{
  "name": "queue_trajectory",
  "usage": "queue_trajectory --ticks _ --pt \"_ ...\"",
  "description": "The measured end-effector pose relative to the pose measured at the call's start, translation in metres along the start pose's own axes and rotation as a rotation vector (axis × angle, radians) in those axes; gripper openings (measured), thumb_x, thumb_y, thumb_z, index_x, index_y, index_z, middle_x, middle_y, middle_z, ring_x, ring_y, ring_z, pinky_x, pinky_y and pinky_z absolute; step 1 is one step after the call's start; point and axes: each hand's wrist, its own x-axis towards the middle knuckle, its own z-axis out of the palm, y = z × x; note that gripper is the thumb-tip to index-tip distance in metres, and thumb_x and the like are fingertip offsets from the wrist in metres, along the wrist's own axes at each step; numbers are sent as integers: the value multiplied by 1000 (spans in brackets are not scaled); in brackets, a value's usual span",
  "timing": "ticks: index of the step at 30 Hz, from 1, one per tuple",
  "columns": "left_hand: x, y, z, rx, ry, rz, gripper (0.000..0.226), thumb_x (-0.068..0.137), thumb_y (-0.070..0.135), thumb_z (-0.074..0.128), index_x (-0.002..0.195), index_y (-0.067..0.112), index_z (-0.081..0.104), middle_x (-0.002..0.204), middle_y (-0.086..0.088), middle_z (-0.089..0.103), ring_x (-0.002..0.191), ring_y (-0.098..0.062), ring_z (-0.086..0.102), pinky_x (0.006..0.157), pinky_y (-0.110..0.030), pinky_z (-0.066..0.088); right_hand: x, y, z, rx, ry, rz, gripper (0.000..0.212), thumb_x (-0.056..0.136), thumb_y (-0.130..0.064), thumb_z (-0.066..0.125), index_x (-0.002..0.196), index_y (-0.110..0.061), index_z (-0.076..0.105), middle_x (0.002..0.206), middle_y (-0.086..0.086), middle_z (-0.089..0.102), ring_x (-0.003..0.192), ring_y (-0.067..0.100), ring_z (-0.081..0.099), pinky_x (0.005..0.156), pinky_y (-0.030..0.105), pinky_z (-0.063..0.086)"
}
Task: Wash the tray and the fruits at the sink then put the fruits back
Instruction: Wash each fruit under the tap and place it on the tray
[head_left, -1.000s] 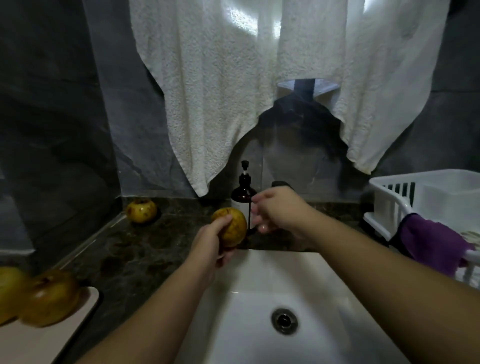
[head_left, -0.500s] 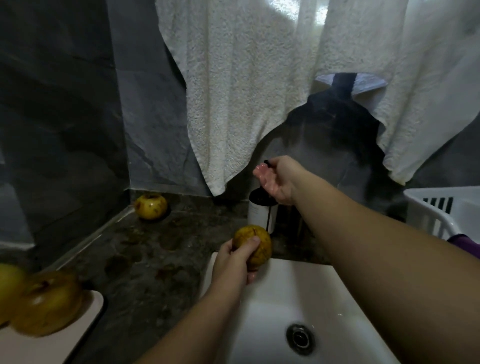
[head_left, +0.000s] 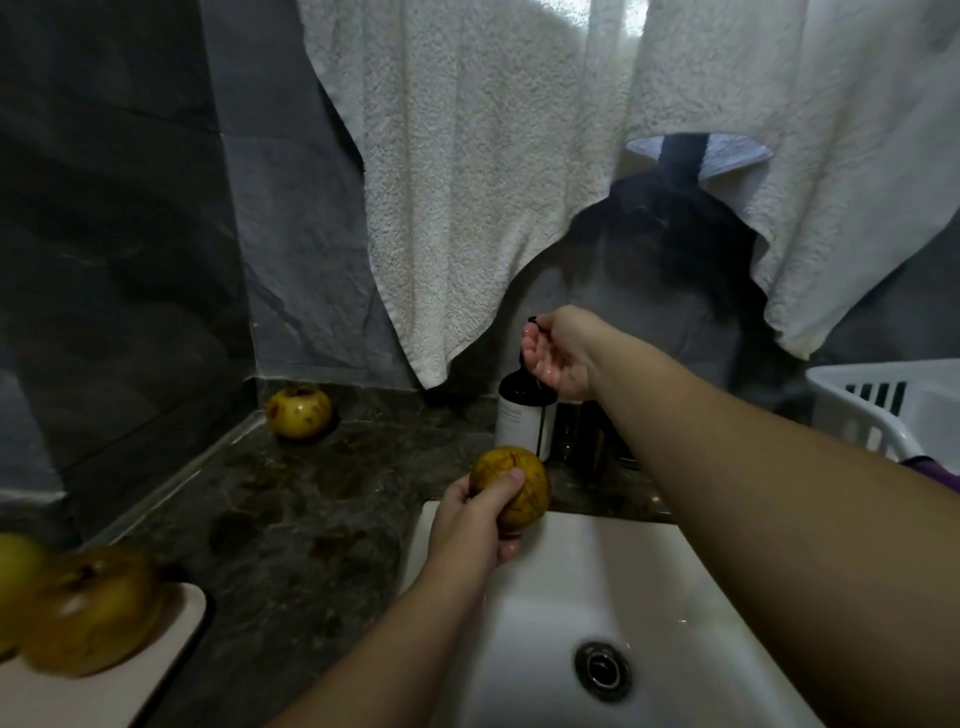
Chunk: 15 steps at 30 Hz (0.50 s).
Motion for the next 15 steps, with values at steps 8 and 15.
queue_trajectory --ticks 8,15 --pt "-2 5 1 -19 -1 -2 48 90 40 76 132 24 61 118 -5 70 103 -22 71 59 -24 56 4 1 -1 -10 2 -7 33 109 -20 37 82 -13 54 42 -6 55 33 3 54 36 16 46" --pt "-2 9 7 -161 -15 -59 28 95 37 69 121 35 58 125 -13 65 102 -32 71 57 -29 57 4 3 -2 6 0 -11 32 110 -19 38 83 -10 55 43 -4 57 34 4 56 36 17 46"
